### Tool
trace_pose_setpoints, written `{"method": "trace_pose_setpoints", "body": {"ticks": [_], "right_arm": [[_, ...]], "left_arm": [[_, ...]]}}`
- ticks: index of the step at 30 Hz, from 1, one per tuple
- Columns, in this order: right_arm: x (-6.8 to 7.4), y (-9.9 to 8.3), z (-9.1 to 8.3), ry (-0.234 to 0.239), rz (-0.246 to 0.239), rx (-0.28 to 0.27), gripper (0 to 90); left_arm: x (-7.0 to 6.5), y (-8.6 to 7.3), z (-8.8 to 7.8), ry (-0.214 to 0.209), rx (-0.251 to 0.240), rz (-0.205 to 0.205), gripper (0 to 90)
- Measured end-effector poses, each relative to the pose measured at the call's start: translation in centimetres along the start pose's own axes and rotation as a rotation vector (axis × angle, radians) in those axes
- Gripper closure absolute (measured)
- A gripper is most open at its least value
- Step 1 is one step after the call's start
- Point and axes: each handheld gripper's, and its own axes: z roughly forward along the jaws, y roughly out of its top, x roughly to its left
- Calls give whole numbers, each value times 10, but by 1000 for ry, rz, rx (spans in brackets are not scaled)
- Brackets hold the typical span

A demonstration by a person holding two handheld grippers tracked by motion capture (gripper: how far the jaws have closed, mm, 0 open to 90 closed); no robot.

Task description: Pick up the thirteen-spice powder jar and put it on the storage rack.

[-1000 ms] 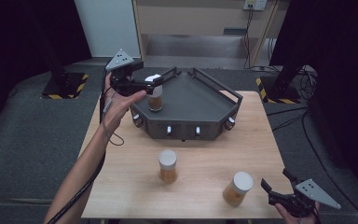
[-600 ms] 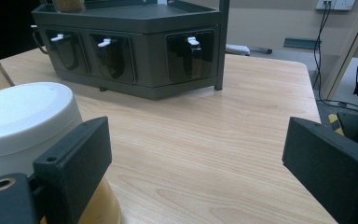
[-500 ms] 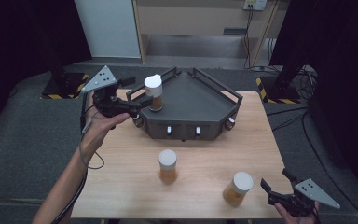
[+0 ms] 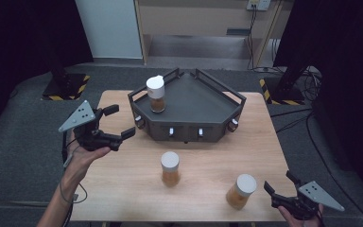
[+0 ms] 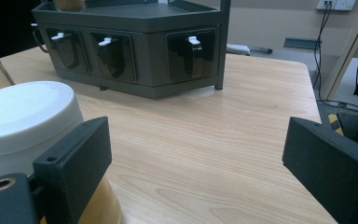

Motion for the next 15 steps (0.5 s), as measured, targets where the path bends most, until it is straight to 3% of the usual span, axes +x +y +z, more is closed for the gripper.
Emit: {"method": "trace_pose_setpoints", "body": {"ticks": [9,15], "right_arm": [[1,0,0,0,-3,2,79],[0,0,0,2,-3,1,78]], "left_arm": [[-13,-36,-19,43,35,12,21],[-17,-66,-31,52,10,-11,21]]}}
